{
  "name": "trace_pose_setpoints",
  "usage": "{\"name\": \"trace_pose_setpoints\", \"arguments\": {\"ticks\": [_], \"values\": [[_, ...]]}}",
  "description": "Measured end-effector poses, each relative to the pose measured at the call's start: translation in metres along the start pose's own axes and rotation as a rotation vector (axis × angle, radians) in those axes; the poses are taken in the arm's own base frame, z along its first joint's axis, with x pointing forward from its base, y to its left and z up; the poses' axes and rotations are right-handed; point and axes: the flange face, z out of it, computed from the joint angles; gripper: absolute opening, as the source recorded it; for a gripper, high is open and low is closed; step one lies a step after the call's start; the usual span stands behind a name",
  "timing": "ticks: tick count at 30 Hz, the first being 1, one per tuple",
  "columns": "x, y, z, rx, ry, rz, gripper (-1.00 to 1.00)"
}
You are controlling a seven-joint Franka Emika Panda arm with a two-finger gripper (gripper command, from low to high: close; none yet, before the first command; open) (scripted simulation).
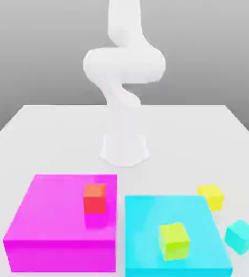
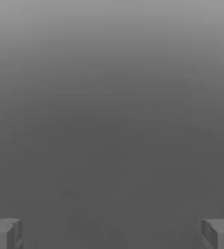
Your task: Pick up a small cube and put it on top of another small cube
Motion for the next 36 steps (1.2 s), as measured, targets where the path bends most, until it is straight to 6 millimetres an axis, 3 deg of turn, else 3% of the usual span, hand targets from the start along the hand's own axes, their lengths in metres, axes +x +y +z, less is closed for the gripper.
{"name": "trace_pose_setpoints", "arguments": {"ticks": [5,11,16,21,23,29,30,36], "values": [[-0.078,-0.023,0.112,-0.022,-0.187,-0.358,0.0],[-0.198,-0.023,0.208,-0.01,-0.399,-0.778,0.0],[-0.308,0.005,0.258,0.029,-0.576,-1.132,0.0],[-0.418,0.054,0.277,0.1,-0.758,-1.501,0.0],[-0.438,0.068,0.287,0.112,-0.789,-1.559,0.0],[-0.465,0.095,0.328,0.111,-0.799,-1.562,0.0],[-0.467,0.098,0.331,0.11,-0.799,-1.562,-1.0],[-0.468,0.099,0.333,0.109,-0.801,-1.563,-1.0]]}}
